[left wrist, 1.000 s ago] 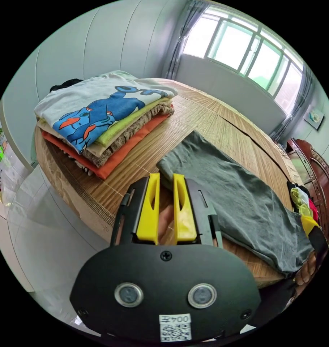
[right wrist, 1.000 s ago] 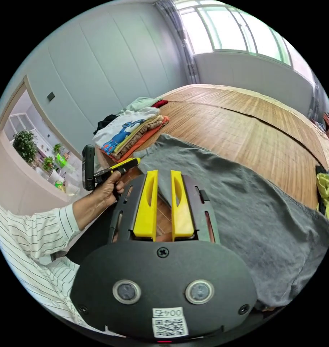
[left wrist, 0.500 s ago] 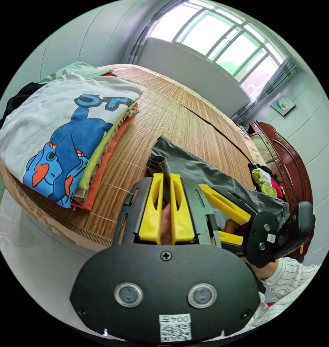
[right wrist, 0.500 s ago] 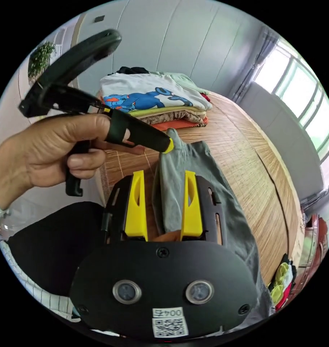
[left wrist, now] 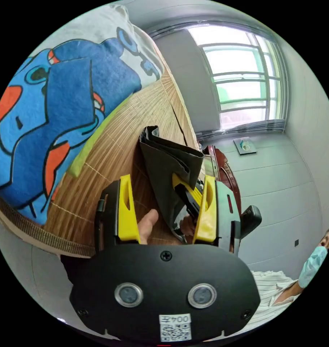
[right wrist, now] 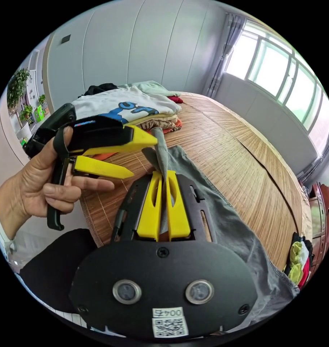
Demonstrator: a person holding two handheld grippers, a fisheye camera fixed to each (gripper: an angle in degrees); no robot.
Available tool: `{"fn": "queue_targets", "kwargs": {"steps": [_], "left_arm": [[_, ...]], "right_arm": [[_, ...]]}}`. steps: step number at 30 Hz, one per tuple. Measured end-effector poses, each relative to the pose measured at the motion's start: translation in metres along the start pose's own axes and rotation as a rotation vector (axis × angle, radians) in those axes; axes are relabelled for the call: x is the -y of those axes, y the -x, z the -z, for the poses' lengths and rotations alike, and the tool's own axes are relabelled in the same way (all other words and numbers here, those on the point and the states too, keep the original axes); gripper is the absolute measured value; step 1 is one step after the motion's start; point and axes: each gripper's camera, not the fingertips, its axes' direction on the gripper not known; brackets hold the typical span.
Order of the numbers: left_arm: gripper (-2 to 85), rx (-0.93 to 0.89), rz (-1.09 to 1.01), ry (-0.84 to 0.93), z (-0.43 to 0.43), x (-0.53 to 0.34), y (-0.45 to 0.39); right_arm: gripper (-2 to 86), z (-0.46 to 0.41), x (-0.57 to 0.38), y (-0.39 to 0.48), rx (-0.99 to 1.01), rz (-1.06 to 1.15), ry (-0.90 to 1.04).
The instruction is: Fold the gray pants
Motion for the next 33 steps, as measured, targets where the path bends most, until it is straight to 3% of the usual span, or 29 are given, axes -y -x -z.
{"fn": "queue_targets", "kwargs": {"steps": [4, 11, 19, 24, 29, 33], "left_arm": [[28.5, -0.111, -0.009, 0.046, -0.01, 0.021, 0.004], [28.0, -0.065, 0.001, 0.137, -0.03, 0.059, 0.008], [8.0, 0.079, 0.014, 0.144, -0.044, 0.084, 0.011], [3.8, 0.143, -0.072, 0.052, -0.036, 0.085, -0.016], [2.1, 0.225, -0.192, 0.055, -0.035, 0.082, -0.058], [1.7, 0.28, -0.321, 0.051, -0.031, 0.077, -0.111]], "right_arm": [[0.4, -0.004, 0.003, 0.013, -0.011, 0.046, 0.025], [1.5, -0.006, -0.006, 0.049, -0.11, 0.204, 0.019], [5.9, 0.025, -0.049, 0.029, -0.119, 0.196, -0.022], [4.7, 0.067, -0.13, -0.051, -0.158, -0.067, -0.009], [1.2, 0.085, -0.241, -0.173, -0.263, -0.485, 0.152], [-0.2, 0.099, -0.302, -0.23, -0.287, -0.728, 0.174]]}}
